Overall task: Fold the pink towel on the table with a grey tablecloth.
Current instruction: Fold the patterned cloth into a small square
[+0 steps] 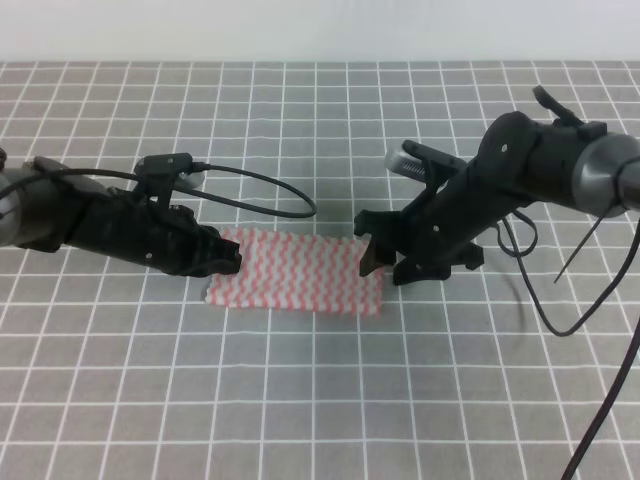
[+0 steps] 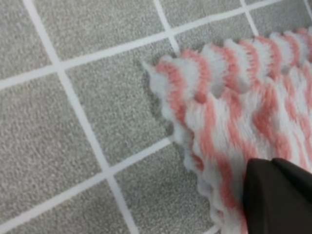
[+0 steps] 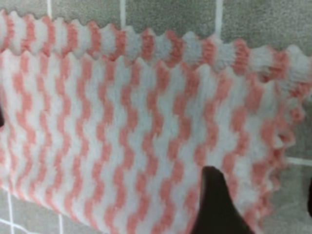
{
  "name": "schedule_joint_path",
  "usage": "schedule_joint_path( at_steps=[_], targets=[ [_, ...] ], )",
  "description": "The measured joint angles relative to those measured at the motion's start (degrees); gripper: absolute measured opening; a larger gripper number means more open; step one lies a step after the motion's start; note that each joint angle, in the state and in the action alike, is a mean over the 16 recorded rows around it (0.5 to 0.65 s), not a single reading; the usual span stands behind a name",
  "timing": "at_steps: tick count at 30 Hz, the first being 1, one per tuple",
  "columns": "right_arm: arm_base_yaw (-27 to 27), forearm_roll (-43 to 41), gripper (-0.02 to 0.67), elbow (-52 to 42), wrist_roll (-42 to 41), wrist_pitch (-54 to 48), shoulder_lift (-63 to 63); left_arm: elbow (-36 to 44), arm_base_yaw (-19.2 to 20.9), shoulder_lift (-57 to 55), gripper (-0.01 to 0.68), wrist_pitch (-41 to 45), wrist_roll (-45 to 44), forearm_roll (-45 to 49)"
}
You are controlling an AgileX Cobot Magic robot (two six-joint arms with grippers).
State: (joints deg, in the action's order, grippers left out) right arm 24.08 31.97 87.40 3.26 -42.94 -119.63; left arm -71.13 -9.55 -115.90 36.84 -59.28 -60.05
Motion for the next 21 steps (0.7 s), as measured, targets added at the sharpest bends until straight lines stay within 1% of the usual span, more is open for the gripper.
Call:
schedule_joint_path(
  at_steps=[8, 21],
  targets=[
    [-0.02, 2.95, 0.359, 0.05, -1.69, 0.04, -1.20, 0.00, 0.00, 0.00, -0.002, 0.00, 0.03, 0.00],
    [-0.04, 8.98, 0.353, 0.09, -7.32, 0.16, -1.92, 0.00, 0.00, 0.00, -0.002, -0.11, 0.03, 0.16]
  ],
)
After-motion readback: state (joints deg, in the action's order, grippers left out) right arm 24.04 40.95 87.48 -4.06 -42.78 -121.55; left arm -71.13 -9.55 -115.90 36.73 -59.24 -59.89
